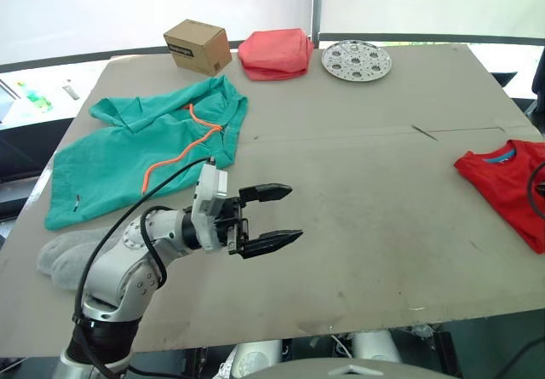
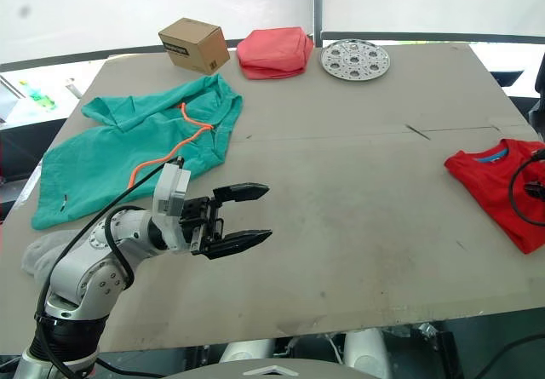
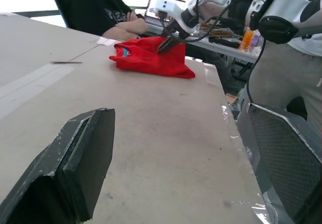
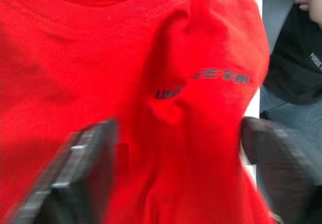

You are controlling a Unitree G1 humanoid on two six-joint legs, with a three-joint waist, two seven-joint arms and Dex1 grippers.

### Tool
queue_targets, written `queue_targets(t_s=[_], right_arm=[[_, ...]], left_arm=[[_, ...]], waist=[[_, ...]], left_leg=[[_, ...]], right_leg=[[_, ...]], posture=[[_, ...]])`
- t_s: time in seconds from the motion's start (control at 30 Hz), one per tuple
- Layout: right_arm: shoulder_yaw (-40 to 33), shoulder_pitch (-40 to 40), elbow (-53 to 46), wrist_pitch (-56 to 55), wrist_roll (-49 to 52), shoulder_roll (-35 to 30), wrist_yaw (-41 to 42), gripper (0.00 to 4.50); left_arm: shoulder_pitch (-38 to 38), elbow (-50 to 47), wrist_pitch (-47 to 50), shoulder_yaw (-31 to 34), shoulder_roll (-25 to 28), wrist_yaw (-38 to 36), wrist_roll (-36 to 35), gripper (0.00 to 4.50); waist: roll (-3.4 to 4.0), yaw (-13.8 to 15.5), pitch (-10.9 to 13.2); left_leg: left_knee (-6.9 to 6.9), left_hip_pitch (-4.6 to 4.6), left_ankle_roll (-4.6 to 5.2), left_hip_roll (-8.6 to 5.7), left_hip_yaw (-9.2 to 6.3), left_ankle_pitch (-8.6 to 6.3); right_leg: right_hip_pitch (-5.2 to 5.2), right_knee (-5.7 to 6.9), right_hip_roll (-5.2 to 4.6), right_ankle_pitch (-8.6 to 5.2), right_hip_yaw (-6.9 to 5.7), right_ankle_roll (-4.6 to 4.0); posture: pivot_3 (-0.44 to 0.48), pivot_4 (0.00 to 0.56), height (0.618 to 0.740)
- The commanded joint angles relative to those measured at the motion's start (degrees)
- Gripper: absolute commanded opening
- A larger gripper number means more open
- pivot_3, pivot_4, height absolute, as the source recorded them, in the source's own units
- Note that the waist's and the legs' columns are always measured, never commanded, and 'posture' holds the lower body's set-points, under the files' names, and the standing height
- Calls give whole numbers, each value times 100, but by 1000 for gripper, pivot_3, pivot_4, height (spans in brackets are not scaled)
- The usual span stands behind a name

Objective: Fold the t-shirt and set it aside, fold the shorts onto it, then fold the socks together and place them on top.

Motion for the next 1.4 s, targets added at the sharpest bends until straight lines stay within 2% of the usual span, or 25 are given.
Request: queue_targets(t_s=[0.03,0.17,0.27,0.37,0.4,0.47,0.5,0.6,0.73,0.9,1.0,1.1,1.2,1.27,1.4], right_arm=[[-991,802,-1681,492,322,-331,64,4157],[-1937,1522,-3072,1223,650,-83,-77,4157],[-2194,1792,-3614,1521,819,152,-152,4157],[-2089,2038,-3761,1569,880,386,-232,3326],[-2048,2061,-3766,1636,915,464,-266,2684],[-1950,2042,-3679,1616,881,557,-388,1923],[-1853,2003,-3629,1591,856,593,-431,1272],[-1512,1767,-3382,1576,807,693,-548,182],[-769,1018,-2873,1706,574,807,-819,85],[185,287,-2450,1947,520,890,-525,85],[603,-151,-1632,1567,351,1174,-583,85],[771,-620,-799,1071,257,1497,-640,85],[539,-916,-443,720,392,1671,-638,85],[437,-828,-606,326,318,1541,-728,85],[-363,169,-2503,561,650,1282,-717,85]], left_arm=[[-33,-31,-104,79,1,-15,3,4500],[-99,22,-98,38,-45,16,3,4500],[-128,44,-117,-22,-118,63,32,4500],[-138,32,-176,-121,-187,24,100,4500],[-142,27,-187,-133,-192,2,112,4500],[-149,6,-154,-107,-193,9,74,4500],[-145,-7,-142,-92,-191,18,60,4500],[-110,-41,-143,-84,-203,41,54,4500],[-88,-90,-167,-117,-260,104,86,4500],[-61,-133,-257,-128,-378,261,170,4500],[20,-135,-347,-167,-447,298,253,4500],[133,-153,-437,-148,-494,354,302,4500],[267,-219,-492,-103,-506,399,318,4500],[346,-295,-506,-111,-510,448,315,4500],[434,-353,-391,-67,-587,589,132,4500]], waist=[[4,7,-2],[8,-9,-3],[5,-5,-3],[-2,-2,-3],[-3,0,-3],[0,0,-3],[0,0,-3],[2,-7,-4],[2,-30,-3],[2,-12,-3],[-4,0,-6],[-5,-13,-6],[-9,-27,-6],[-8,-13,-6],[0,69,-6]], left_leg=[[0,-2,0,1,-4,0],[6,9,2,5,-10,-3],[8,8,27,5,-15,-18],[11,7,30,5,-21,-18],[12,5,31,4,-21,-19],[14,4,32,3,-22,-19],[13,3,32,1,-22,-19],[13,3,29,1,-22,-17],[14,8,29,3,-19,-17],[16,7,31,3,-21,-18],[17,3,19,2,-22,-11],[20,1,9,0,-17,-4],[24,3,9,0,-13,-4],[24,4,9,1,-14,-4],[23,-3,8,1,-20,-4]], right_leg=[[1,1,-1,0,-3,0],[14,1,1,0,-8,0],[14,1,3,-1,-8,0],[17,1,6,-1,-8,0],[17,1,7,-1,-7,0],[17,1,9,0,-5,-1],[17,1,9,0,-3,-1],[17,2,17,0,-2,-1],[17,2,43,0,9,-2],[16,2,46,5,17,-11],[17,1,51,7,17,-14],[18,0,52,7,24,-14],[18,1,54,9,31,-15],[17,2,53,10,32,-17],[17,2,43,9,29,-16]], posture=[[0,150,736],[0,150,736],[0,150,736],[0,150,736],[0,150,736],[0,150,736],[0,150,736],[0,150,736],[0,150,736],[0,150,736],[0,150,736],[0,150,736],[0,150,736],[0,150,736],[0,150,736]])
